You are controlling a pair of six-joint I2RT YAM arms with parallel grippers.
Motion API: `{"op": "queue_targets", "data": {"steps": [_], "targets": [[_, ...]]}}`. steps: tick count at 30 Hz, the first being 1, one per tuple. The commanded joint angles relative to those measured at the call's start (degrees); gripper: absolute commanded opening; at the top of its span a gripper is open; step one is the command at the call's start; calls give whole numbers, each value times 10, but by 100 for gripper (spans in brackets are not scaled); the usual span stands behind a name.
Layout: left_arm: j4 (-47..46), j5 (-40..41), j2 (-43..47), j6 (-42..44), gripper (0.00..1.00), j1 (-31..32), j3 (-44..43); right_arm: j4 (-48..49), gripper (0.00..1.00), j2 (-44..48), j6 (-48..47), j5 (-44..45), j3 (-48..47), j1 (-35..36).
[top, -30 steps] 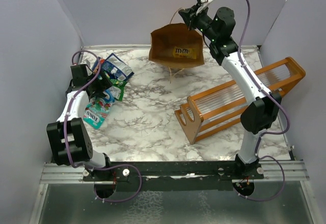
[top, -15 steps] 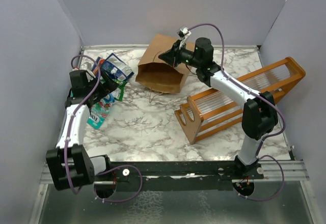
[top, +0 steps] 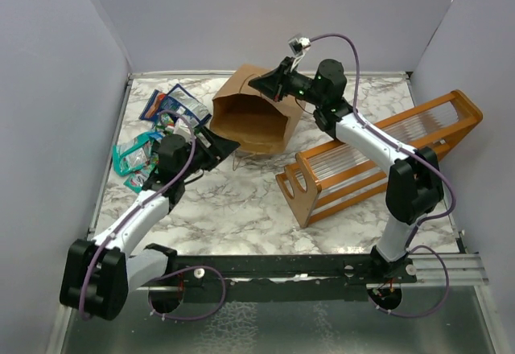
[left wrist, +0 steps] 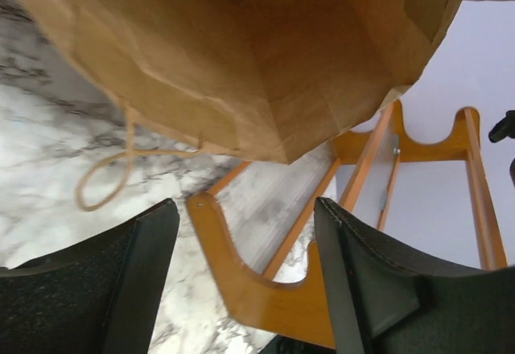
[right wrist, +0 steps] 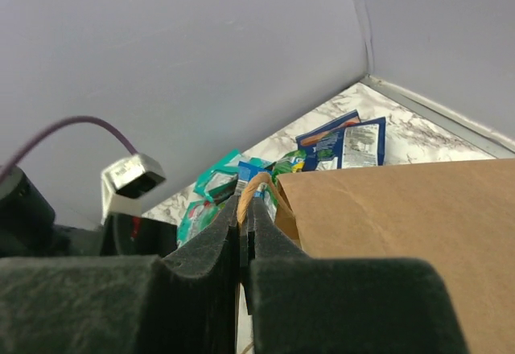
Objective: Take the snacks out of the paper bag
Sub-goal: Adjust the paper bag at the center of the board.
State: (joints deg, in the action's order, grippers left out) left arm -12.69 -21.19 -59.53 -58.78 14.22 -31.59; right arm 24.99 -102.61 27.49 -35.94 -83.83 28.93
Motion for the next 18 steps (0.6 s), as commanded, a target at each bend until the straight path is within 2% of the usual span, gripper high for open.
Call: {"op": "queue_targets", "data": {"steps": [1,4,7,14,18], "targets": [[-139,81,-69,-79,66,57,-30,44,2,27,30,-13,16,10],[-149,106,-127,-80,57,90,-68,41,2,29,27,-11,19,14],[-157,131,-179,-104,32,111,-91,40,2,31,25,-12,23,16],[-180,208,-278,-90,31,155,-151,48,2,36,42,-17,23,20],[-257,240,-330,-114,31,167,-141,62,2,36,66,-24,23,20]]}}
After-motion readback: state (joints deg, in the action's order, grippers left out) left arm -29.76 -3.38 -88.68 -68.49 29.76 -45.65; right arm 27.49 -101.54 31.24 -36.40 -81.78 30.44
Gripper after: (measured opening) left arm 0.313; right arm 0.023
